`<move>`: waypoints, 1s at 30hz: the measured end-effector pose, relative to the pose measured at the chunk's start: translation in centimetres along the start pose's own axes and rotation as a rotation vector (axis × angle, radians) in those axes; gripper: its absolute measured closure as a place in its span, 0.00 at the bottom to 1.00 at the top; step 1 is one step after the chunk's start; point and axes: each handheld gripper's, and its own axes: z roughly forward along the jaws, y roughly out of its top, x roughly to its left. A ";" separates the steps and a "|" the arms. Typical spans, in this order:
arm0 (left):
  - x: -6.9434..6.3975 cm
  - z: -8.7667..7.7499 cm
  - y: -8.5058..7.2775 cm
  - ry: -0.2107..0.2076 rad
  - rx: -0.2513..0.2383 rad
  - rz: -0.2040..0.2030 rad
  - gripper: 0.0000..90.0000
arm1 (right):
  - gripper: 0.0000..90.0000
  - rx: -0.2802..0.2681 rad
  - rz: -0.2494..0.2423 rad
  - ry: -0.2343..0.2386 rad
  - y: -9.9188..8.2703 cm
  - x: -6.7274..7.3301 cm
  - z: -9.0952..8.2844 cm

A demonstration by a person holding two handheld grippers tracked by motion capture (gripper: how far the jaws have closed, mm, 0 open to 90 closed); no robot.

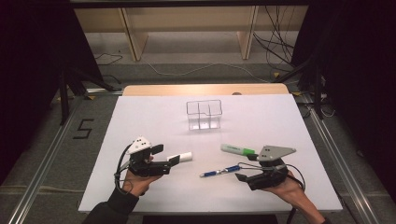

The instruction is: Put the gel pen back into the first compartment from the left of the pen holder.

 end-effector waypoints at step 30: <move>-1.0 -1.7 -1.3 -0.002 -0.032 0.075 0.18 | 0.37 0.386 -0.279 0.120 4.9 0.9 9.0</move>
